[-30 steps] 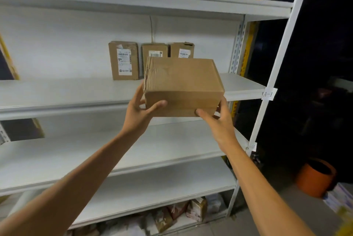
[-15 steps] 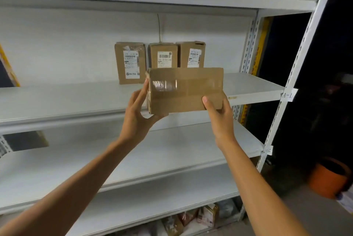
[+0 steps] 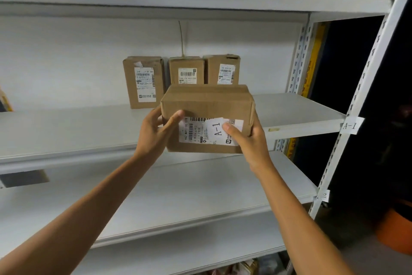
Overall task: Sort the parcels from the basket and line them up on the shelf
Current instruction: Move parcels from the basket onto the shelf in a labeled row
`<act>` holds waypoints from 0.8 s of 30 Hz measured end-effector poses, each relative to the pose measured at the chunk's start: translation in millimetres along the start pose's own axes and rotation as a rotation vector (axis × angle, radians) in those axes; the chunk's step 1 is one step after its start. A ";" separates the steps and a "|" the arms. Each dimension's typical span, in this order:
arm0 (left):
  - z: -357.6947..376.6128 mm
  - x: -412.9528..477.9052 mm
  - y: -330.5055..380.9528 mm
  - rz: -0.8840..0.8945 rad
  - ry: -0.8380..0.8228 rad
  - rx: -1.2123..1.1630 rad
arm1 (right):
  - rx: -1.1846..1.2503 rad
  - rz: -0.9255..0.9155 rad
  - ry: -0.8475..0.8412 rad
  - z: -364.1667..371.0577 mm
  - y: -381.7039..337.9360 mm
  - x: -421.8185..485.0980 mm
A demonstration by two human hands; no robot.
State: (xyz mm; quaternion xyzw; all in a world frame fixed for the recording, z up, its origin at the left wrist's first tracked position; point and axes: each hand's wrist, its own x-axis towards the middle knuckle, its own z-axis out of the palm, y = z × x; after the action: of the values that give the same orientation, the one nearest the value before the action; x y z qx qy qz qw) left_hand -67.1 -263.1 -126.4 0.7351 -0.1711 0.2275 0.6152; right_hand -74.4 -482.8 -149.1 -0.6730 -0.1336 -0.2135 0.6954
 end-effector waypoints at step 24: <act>30.8 144.8 -50.8 0.029 -0.205 -0.088 | -0.121 0.017 0.115 -24.4 60.5 134.2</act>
State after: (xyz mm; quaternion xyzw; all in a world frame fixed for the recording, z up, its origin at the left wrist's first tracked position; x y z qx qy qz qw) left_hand 85.1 -279.8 -93.8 0.7245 -0.2535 0.1522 0.6227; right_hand 69.1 -522.7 -140.2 -0.7017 -0.0749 -0.2536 0.6616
